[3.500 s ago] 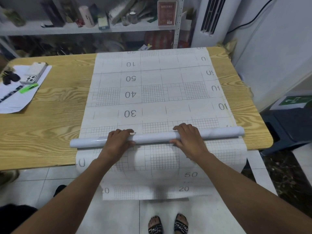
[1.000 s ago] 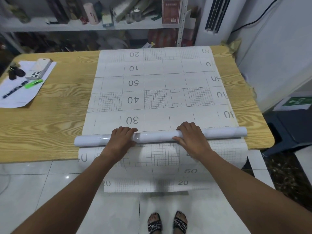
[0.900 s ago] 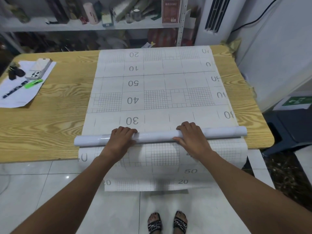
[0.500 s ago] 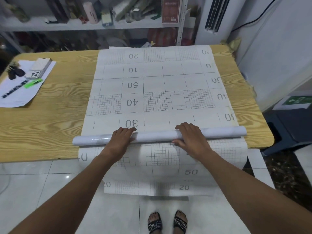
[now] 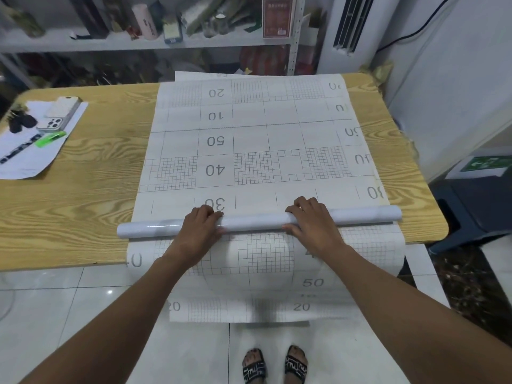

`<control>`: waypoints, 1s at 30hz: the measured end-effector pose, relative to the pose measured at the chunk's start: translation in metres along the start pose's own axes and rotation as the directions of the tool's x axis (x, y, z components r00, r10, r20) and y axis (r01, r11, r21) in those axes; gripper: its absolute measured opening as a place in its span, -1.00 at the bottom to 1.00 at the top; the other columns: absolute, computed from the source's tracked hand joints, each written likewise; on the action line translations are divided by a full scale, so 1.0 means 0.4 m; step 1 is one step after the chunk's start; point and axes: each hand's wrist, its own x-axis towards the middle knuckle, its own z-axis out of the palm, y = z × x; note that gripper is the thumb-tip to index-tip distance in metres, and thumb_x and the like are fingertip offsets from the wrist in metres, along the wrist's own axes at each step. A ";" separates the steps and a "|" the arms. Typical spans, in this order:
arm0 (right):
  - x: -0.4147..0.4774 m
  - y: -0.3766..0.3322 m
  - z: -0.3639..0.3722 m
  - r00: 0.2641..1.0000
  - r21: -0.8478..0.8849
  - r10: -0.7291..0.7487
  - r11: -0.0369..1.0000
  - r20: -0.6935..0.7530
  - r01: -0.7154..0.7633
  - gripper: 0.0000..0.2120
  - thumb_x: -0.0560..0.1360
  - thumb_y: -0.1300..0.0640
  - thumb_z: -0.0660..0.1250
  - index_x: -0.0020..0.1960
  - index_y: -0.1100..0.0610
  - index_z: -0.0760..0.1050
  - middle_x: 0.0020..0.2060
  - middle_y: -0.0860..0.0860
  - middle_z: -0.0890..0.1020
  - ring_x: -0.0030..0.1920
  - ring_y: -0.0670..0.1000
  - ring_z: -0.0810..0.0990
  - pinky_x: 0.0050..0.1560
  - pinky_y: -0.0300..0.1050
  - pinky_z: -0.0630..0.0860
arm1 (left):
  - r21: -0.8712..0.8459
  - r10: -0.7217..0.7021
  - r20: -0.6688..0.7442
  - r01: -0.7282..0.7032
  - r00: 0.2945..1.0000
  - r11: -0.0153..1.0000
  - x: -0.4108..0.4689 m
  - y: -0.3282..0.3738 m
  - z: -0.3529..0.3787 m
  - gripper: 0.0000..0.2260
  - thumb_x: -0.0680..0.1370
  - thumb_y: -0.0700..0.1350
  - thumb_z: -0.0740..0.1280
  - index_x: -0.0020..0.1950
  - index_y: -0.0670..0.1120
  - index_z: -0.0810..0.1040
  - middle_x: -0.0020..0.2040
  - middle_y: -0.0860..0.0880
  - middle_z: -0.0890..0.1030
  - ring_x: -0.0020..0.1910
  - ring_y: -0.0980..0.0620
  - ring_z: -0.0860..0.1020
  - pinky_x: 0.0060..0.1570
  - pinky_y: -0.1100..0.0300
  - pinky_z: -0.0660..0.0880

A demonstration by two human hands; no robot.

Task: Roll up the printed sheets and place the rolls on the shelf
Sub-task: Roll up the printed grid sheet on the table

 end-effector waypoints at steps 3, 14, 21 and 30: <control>0.004 0.000 0.002 1.000 -0.010 -0.002 1.000 0.022 0.002 -0.60 0.56 -0.14 0.14 0.28 0.06 0.41 0.16 0.00 0.43 0.12 0.04 0.37 0.18 -0.10 0.27 | 0.013 0.017 0.021 -0.017 1.000 1.000 0.001 -0.001 0.000 -0.51 0.27 -0.15 0.56 0.13 -0.26 0.52 -0.10 -0.23 0.53 -0.21 -0.22 0.49 -0.22 -0.05 0.48; -0.001 -0.008 0.013 0.999 0.050 0.053 0.997 -0.008 -0.053 -0.63 0.56 -0.11 0.17 0.21 0.11 0.42 0.08 0.02 0.52 0.08 0.07 0.43 0.14 -0.07 0.29 | -0.015 -0.025 0.007 0.025 1.000 1.000 0.018 -0.015 0.025 -0.48 0.18 -0.14 0.60 0.07 -0.23 0.54 -0.12 -0.18 0.58 -0.23 -0.21 0.52 -0.21 -0.05 0.46; 0.001 -0.009 0.007 0.998 0.058 0.054 0.997 0.023 -0.055 -0.66 0.58 -0.10 0.12 0.19 0.12 0.44 0.07 0.00 0.53 0.07 0.05 0.43 0.15 -0.09 0.26 | -0.001 0.006 -0.029 -0.006 1.000 1.000 0.014 -0.023 0.038 -0.49 0.17 -0.12 0.61 0.03 -0.18 0.53 -0.11 -0.15 0.56 -0.22 -0.17 0.54 -0.22 -0.01 0.45; -0.002 -0.016 0.004 0.998 0.058 0.056 0.997 0.020 -0.057 -0.68 0.58 -0.06 0.15 0.15 0.15 0.48 0.06 0.03 0.51 0.04 0.07 0.43 0.08 -0.07 0.28 | 0.033 0.023 -0.055 -0.021 0.998 0.999 0.007 -0.016 0.035 -0.51 0.17 -0.15 0.61 0.02 -0.13 0.52 -0.12 -0.13 0.53 -0.22 -0.15 0.49 -0.24 0.02 0.43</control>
